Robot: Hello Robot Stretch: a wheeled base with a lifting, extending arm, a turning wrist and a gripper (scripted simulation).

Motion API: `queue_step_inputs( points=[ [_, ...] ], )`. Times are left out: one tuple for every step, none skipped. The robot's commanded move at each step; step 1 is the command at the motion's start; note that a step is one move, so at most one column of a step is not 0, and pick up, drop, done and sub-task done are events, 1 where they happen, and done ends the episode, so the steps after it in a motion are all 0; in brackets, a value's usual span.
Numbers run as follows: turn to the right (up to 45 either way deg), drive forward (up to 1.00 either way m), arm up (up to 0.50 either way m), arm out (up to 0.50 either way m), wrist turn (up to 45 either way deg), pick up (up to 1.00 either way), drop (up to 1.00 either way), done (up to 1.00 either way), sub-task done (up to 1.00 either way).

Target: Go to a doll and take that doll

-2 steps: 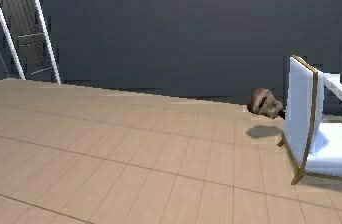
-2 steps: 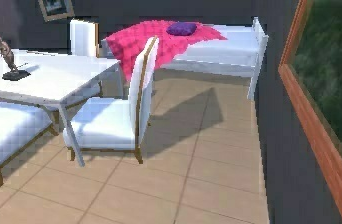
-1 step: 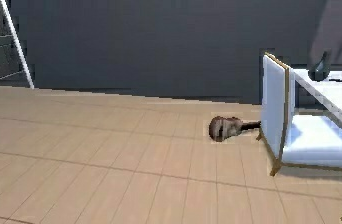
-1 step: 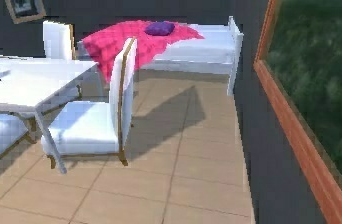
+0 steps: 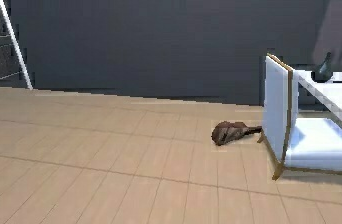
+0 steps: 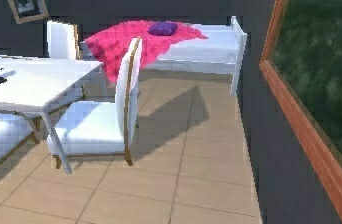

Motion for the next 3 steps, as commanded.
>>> queue_step_inputs(
  points=[
    [-15.0, 0.0, 0.0, 0.0, 0.0, 0.0, 0.0, 0.0, 0.0],
    [0.0, 0.95, 0.0, 0.0, 0.0, 0.0, 0.0, 0.0, 0.0],
    [-45.0, 0.0, 0.0, 0.0, 0.0, 0.0, 0.0, 0.0, 0.0]
  ],
)
